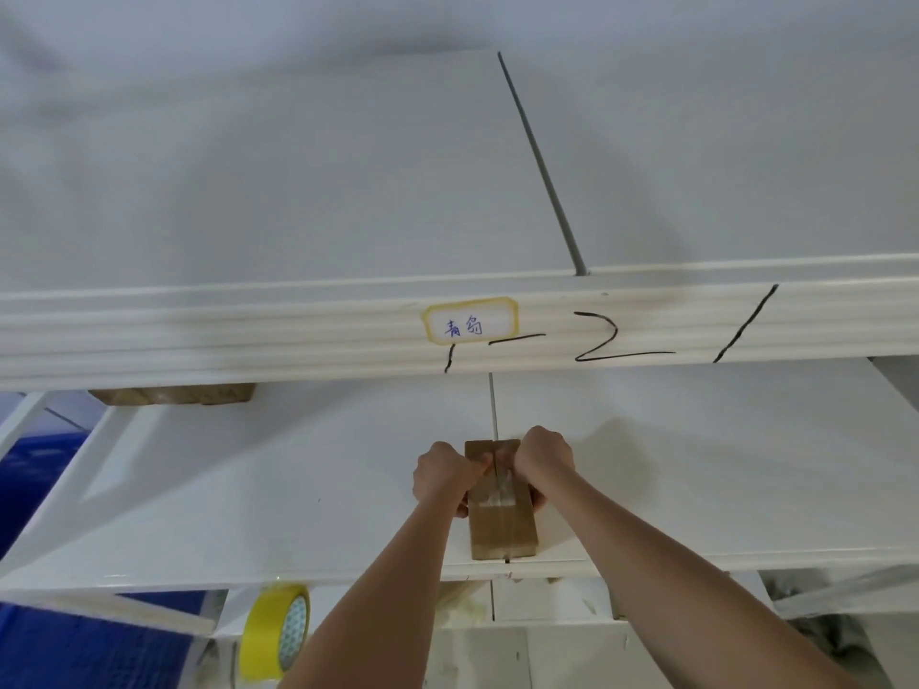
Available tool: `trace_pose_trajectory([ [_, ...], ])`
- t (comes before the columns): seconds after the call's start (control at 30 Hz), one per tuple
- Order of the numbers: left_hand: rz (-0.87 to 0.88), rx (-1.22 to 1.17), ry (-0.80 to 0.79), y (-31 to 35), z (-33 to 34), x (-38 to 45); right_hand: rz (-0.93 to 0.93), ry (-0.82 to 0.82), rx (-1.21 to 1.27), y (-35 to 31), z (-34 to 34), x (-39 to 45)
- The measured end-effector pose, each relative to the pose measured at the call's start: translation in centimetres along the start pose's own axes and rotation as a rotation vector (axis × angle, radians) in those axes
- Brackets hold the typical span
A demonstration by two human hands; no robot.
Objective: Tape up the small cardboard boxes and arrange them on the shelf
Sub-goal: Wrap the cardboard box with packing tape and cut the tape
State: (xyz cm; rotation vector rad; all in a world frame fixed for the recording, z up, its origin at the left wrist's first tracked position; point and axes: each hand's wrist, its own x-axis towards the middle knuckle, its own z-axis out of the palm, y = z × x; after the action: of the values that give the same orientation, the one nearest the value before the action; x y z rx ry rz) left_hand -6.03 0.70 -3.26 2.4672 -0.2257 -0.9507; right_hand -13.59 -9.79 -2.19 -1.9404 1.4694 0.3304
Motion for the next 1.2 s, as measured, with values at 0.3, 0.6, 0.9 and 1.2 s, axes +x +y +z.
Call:
trace_pose_trajectory([
  [0.3, 0.009, -0.129, -0.156, -0.8, -0.4, -0.3, -0.087, -0.097, -0.032, 1.7, -0.6, -1.3],
  [0.6, 0.005, -0.218, 0.072, -2.4, 1.2, -2.0, -0.057, 0.042, 0.102, 2.7, 0.4, -1.7],
  [0.9, 0.029, -0.249, 0.133, -3.4, 2.6, -3.9, -0.097, 0.23, -0.013, 3.9, 2.8, -2.6],
  [1.2, 0.043, -0.29, 0.047, -3.9, 0.8, -4.9, -0.184, 0.179, -0.163, 2.2, 2.0, -5.6],
])
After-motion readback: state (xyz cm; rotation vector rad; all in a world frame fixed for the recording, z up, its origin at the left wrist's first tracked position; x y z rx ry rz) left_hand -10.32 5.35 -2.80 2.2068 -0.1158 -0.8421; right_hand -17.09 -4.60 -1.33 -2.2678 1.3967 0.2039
